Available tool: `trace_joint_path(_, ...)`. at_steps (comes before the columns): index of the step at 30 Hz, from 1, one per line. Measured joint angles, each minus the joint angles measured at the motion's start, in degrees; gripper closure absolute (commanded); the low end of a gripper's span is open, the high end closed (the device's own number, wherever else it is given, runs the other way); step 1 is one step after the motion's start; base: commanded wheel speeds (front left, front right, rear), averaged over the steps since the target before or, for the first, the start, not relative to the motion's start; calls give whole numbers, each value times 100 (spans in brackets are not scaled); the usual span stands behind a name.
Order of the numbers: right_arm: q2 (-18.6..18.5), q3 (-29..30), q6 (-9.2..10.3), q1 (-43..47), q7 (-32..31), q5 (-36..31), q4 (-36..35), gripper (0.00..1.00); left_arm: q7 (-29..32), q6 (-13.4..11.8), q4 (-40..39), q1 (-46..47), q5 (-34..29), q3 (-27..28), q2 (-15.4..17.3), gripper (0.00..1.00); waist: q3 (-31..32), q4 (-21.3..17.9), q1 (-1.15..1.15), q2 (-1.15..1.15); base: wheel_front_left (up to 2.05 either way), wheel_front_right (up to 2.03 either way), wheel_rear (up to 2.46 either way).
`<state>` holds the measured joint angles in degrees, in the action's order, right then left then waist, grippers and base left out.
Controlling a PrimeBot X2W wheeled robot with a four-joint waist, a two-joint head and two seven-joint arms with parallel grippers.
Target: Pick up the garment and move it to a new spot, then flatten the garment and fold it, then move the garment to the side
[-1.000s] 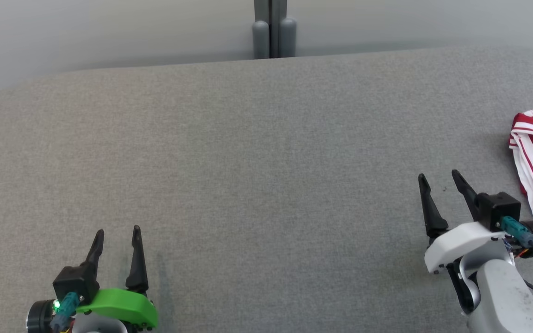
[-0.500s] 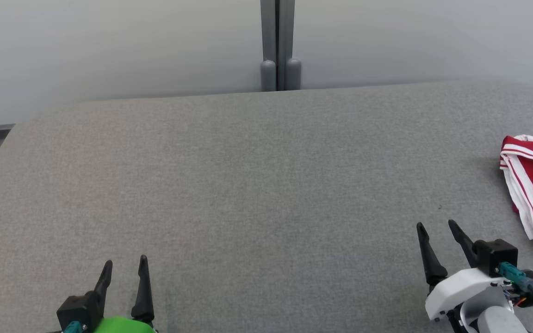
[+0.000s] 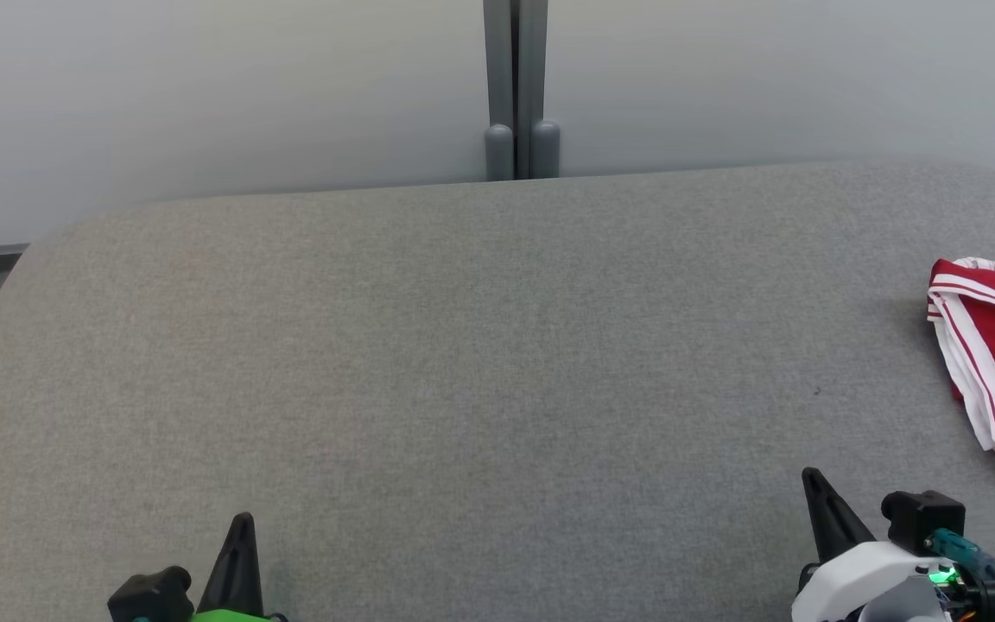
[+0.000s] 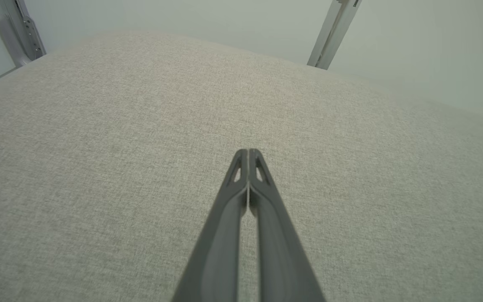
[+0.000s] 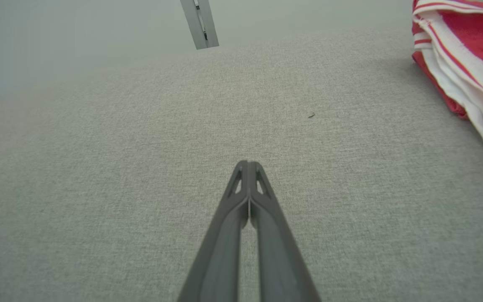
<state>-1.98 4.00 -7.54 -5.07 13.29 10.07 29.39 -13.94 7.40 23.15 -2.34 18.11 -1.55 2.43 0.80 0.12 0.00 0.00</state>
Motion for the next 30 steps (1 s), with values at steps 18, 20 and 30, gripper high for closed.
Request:
trace_joint_path(18, -10, 42, 0, -5, -479, 2114, -394, 100, 525, -33, -260, 107, 1880, 202, 0, 100, -13, -2, 0, 0, 0, 0, 0)
trace_joint_path(20, -11, 47, 0, -7, -528, 2318, -428, 100, 576, -34, -282, 138, 2079, 223, 0, 100, -14, -2, 0, 0, 0, 0, 0)
trace_joint_path(30, -19, 76, 0, -19, -731, 3171, -584, 100, 788, -42, -411, 223, 2853, 318, 1, 100, -20, -3, 0, 0, 0, 0, 0)
